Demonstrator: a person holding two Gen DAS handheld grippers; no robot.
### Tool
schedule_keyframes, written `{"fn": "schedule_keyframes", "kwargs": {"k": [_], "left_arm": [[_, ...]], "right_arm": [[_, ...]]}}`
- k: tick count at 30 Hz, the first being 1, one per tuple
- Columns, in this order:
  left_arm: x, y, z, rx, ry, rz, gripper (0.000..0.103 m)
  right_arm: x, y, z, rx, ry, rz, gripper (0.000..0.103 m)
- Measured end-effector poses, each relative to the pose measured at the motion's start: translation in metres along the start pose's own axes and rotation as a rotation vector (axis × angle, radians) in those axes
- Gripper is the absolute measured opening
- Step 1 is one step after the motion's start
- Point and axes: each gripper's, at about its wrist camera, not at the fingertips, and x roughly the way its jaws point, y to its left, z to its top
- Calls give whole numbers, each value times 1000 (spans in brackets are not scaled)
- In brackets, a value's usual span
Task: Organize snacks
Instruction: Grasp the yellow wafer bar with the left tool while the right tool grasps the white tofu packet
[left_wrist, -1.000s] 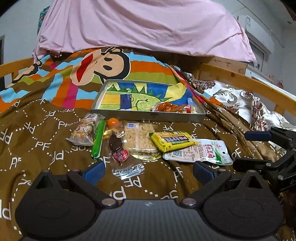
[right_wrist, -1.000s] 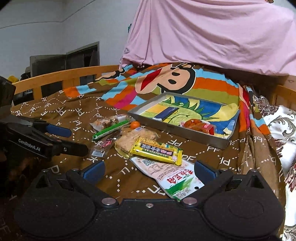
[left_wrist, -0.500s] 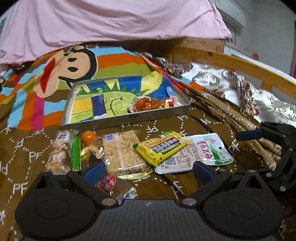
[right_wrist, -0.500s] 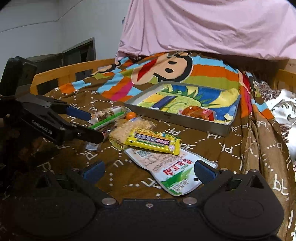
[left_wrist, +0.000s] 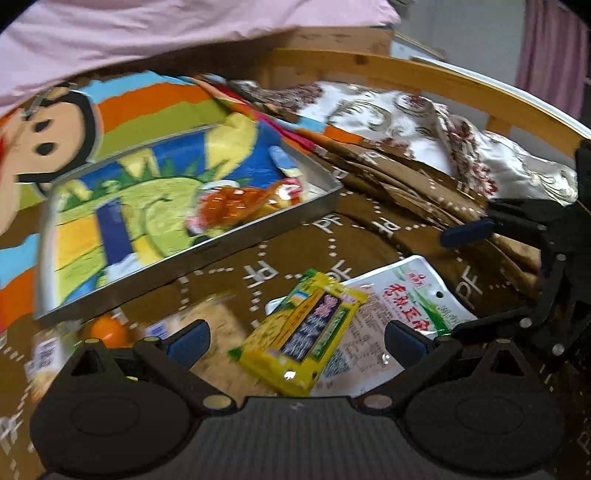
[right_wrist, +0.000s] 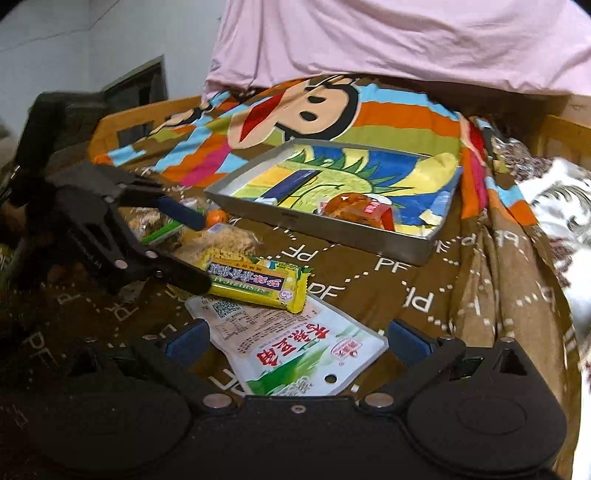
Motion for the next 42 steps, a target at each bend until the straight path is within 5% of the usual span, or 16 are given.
{"fn": "schedule_keyframes", "kwargs": {"k": [14, 21, 31, 42], "left_arm": [[40, 12, 15, 194, 109, -187, 102], [51, 7, 15, 240, 173, -214, 85], [54, 18, 22, 164, 190, -169, 56], [32, 24, 9, -81, 78, -105, 55]], "right_arm": [[54, -2, 16, -261, 171, 188, 102], [70, 0, 24, -342, 220, 266, 102], [91, 7, 28, -420, 285, 298, 102], [73, 5, 21, -341, 245, 227, 91]]}}
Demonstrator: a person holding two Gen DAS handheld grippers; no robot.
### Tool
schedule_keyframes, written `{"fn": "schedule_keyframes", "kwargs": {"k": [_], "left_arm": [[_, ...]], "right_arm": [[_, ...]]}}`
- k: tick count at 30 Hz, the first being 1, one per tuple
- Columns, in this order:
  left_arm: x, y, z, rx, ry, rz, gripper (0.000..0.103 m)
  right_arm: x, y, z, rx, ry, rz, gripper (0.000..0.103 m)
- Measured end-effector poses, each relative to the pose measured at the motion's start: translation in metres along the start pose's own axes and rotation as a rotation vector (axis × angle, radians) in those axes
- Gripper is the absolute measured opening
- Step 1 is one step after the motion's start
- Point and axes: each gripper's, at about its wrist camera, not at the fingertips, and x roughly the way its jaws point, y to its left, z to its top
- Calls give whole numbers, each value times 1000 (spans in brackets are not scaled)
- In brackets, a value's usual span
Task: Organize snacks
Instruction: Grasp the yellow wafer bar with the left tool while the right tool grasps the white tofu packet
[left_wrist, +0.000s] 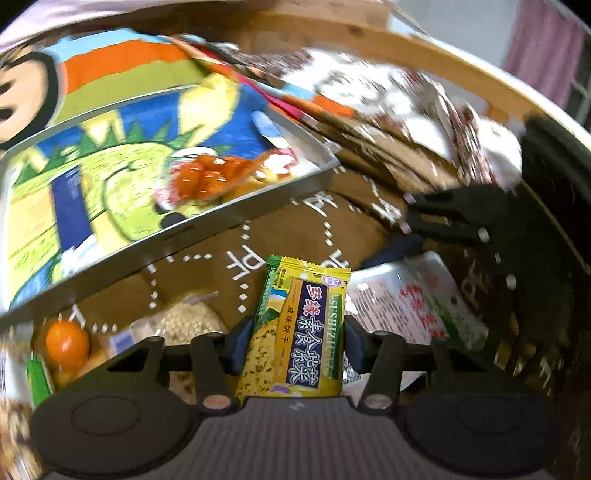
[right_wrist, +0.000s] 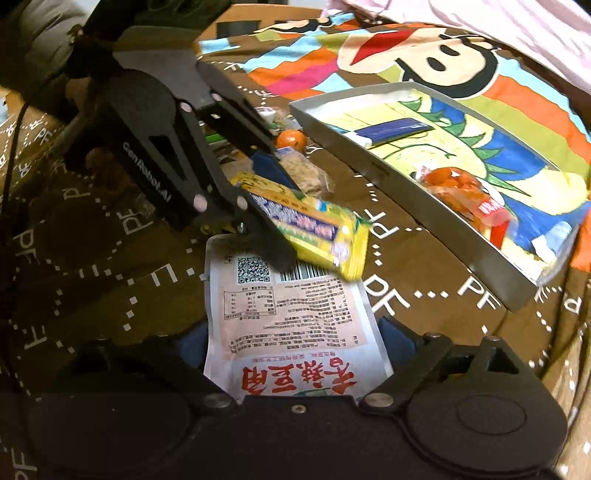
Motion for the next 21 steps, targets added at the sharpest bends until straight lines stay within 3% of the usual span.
{"fn": "schedule_keyframes", "kwargs": {"k": [5, 12, 14, 17, 21], "left_arm": [[-12, 0, -10, -109, -78, 23, 55], [-17, -1, -19, -204, -122, 42, 55], [-20, -3, -21, -206, -135, 52, 55], [-24, -5, -24, -210, -146, 58, 55], [-30, -5, -26, -225, -158, 68, 55]], "right_arm": [[-12, 11, -10, 68, -32, -70, 84], [-18, 34, -17, 105, -59, -160, 79], [-16, 30, -16, 100, -41, -124, 89], [-5, 17, -11, 74, 17, 4, 102], [3, 10, -10, -1, 18, 53, 102]]}}
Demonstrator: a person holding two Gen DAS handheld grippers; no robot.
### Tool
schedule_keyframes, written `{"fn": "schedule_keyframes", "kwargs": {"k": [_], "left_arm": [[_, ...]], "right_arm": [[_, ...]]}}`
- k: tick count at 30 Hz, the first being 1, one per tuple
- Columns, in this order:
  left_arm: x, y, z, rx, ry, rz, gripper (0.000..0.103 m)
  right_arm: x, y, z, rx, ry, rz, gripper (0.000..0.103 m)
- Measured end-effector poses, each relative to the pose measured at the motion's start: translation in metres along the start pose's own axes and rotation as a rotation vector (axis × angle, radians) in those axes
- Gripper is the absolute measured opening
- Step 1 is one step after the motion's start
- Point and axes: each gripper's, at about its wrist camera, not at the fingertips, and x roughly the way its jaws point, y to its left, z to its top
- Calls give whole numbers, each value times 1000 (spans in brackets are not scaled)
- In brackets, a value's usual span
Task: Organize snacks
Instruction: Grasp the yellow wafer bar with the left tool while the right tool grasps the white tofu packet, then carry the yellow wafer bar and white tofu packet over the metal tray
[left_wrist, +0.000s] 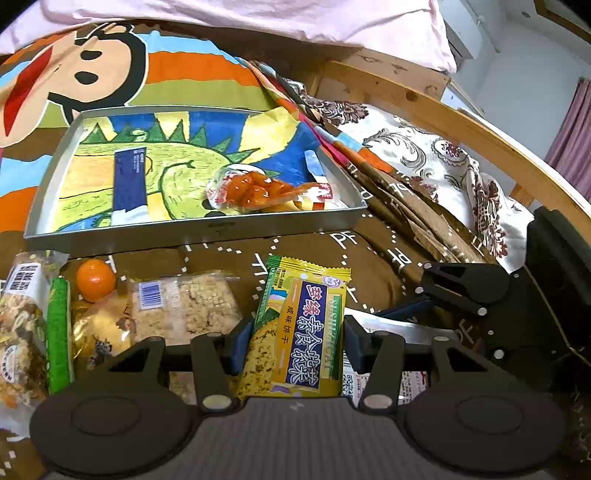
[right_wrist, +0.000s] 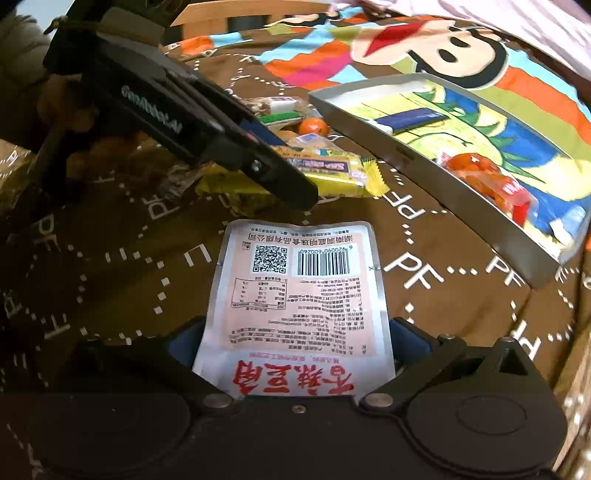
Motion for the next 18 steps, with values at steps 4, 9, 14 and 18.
{"fn": "schedule_keyframes", "kwargs": {"k": [4, 9, 14, 18], "left_arm": [[-4, 4, -1, -20, -4, 11, 55], [-8, 8, -1, -41, -30, 36, 55], [-12, 14, 3, -71, -63, 65, 55], [-15, 20, 4, -93, -80, 73, 55]], "right_arm": [[-4, 8, -2, 24, -22, -55, 92], [-18, 20, -8, 75, -75, -130, 71], [-22, 34, -8, 99, -80, -192, 59], [-25, 38, -4, 120, -70, -225, 56]]}}
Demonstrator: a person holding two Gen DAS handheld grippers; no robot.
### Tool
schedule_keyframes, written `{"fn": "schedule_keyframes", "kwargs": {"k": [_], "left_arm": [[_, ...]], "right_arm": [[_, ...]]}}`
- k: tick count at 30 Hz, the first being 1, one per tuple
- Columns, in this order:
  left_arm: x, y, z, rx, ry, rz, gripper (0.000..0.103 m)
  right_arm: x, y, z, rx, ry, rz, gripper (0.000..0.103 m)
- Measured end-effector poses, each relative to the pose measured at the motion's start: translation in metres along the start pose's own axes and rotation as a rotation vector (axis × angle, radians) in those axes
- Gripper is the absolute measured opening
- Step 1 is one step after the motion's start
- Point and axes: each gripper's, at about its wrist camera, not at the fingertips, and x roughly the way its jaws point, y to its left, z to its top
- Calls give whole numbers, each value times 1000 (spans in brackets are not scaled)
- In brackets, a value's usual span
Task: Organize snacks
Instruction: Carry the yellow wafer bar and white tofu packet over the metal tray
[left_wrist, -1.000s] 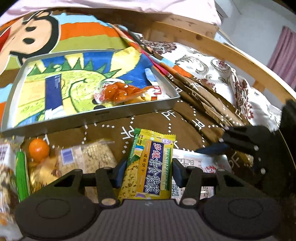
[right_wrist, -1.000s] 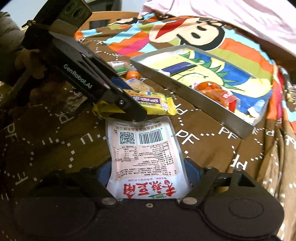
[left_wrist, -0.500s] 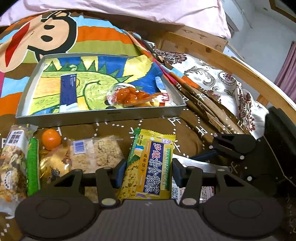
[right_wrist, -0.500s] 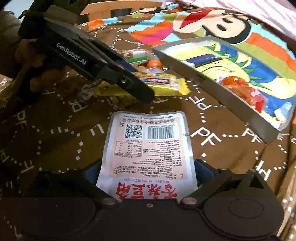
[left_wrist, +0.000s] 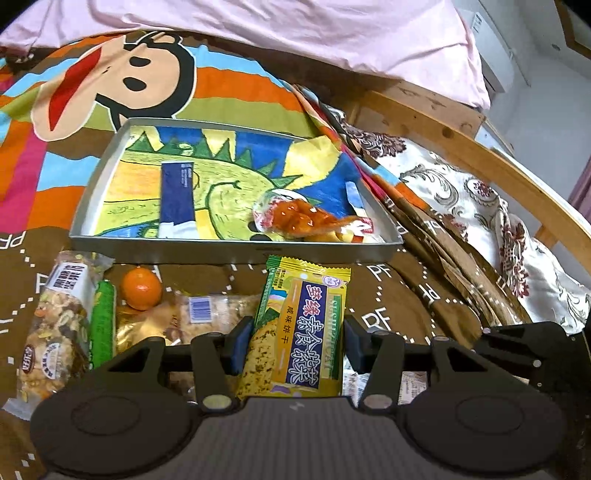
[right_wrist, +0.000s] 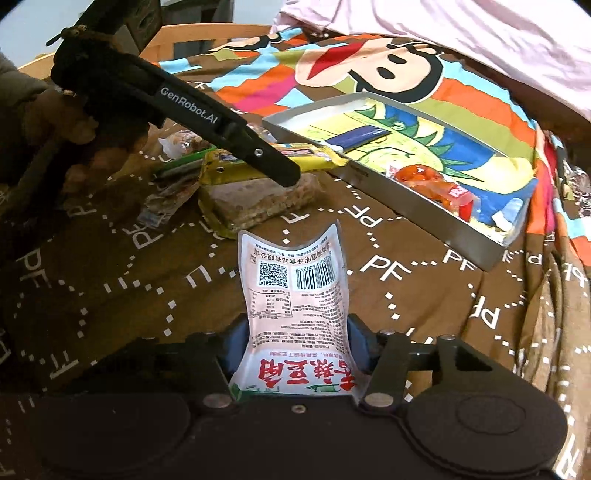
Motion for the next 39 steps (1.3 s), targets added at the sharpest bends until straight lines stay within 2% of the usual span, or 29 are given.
{"fn": "schedule_keyframes", "kwargs": {"k": [7, 12, 24, 31, 39], "left_arm": [[-5, 9, 3, -14, -28, 5, 55], [-4, 19, 15, -38, -59, 37, 55], [18, 61, 67, -25, -151, 193, 55], [39, 101, 80, -59, -159, 276, 55], [65, 121, 88, -122, -138, 249, 55]], "right_arm": [[-11, -3, 8, 22, -23, -73, 56], [-11, -11, 28, 15, -67, -125, 56], [25, -53, 113, -7, -188, -219, 56], [71, -72, 151, -20, -173, -238, 56], [127, -80, 179, -52, -99, -253, 56]]}}
